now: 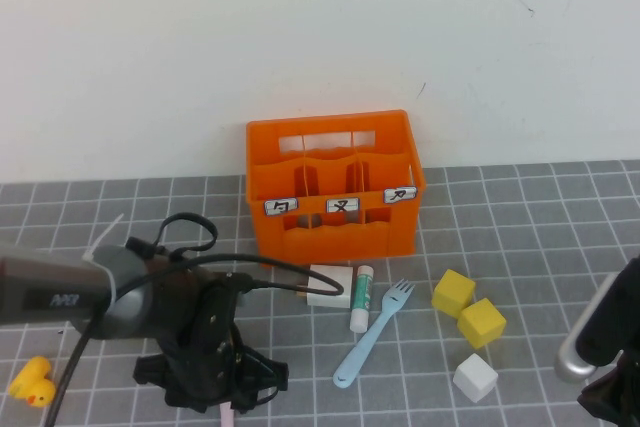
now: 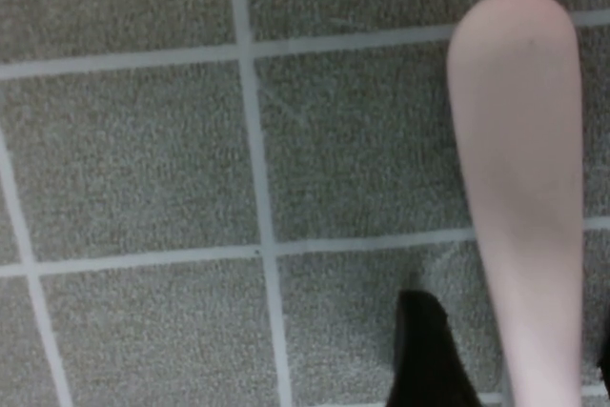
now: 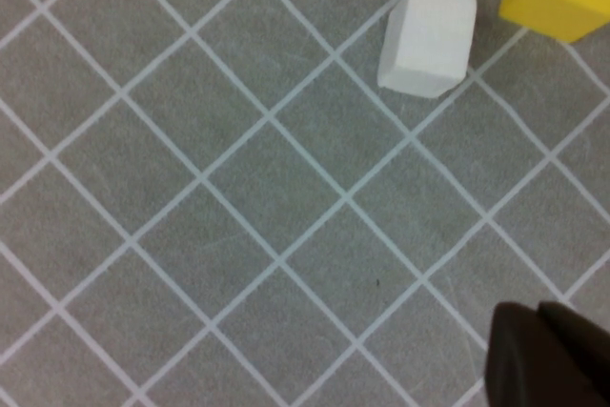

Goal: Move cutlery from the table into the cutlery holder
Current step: Pick up the fork, then place the fork on the box, then pick up the fork

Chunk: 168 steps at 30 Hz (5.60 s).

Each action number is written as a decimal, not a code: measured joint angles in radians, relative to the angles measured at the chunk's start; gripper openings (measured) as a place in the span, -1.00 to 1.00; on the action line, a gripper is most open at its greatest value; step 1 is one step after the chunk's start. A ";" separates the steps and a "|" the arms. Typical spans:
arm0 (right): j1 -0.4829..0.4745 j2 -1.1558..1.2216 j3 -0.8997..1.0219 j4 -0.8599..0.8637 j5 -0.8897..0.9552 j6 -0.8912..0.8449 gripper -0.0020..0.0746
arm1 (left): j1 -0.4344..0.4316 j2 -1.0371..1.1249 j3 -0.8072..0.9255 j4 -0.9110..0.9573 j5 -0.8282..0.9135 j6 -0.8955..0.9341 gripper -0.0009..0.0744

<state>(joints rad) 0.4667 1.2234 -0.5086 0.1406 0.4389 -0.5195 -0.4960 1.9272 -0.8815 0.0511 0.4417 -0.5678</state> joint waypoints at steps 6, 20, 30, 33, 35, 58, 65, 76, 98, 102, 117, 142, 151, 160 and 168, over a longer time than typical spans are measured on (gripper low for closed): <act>0.000 0.000 0.000 -0.006 -0.005 0.000 -0.95 | -0.004 0.010 -0.006 0.066 0.000 -0.082 -0.16; 0.000 0.000 0.000 -0.010 -0.011 0.000 -0.95 | -0.011 0.006 -0.008 0.222 -0.036 -0.264 -0.59; 0.000 0.000 0.000 -0.010 -0.017 0.000 -0.95 | -0.009 -0.184 -0.006 0.276 -0.016 -0.275 -0.59; 0.000 0.000 0.000 -0.010 -0.023 0.000 -0.95 | -0.009 -0.279 -0.006 0.297 -0.012 -0.275 -0.59; 0.000 0.000 0.000 -0.010 -0.027 0.000 -0.95 | -0.009 -0.348 -0.004 0.321 -0.024 -0.276 -0.59; 0.005 0.000 0.000 0.089 -0.033 0.000 -0.95 | 0.008 -0.260 0.003 0.181 -1.351 0.142 -0.59; 0.005 0.000 0.000 0.102 -0.006 0.000 -0.95 | 0.008 -0.153 0.003 -0.018 -1.507 0.287 -0.59; 0.005 0.000 0.000 0.140 0.007 0.000 -0.95 | 0.010 0.025 -0.031 -0.099 -1.570 0.319 -0.59; 0.005 0.000 0.000 0.153 0.071 0.000 -0.95 | 0.010 0.154 -0.158 -0.078 -1.581 0.329 -0.44; 0.005 0.000 0.000 0.153 0.104 0.000 -0.95 | 0.010 0.154 -0.158 -0.073 -1.581 0.354 -0.04; 0.005 -0.001 0.000 0.302 0.223 -0.526 -0.95 | 0.019 -0.224 -0.090 0.007 -1.279 0.622 -0.92; 0.264 0.589 -0.727 -0.033 0.485 -0.878 -0.95 | 0.019 -1.372 0.329 0.028 0.149 0.383 -0.97; 0.354 0.777 -0.844 -0.063 0.308 -1.027 -0.54 | 0.019 -1.497 0.376 0.458 0.560 -0.049 -0.97; 0.356 0.901 -0.849 -0.224 0.229 -1.054 0.11 | 0.019 -1.597 0.417 0.520 0.555 -0.130 -0.97; 0.356 0.964 -0.849 -0.237 0.097 -1.017 0.13 | 0.019 -1.604 0.448 0.529 0.495 -0.175 -0.97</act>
<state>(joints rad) 0.8224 2.1876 -1.3578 -0.0968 0.5355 -1.5362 -0.4766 0.3230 -0.4336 0.5801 0.9367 -0.7430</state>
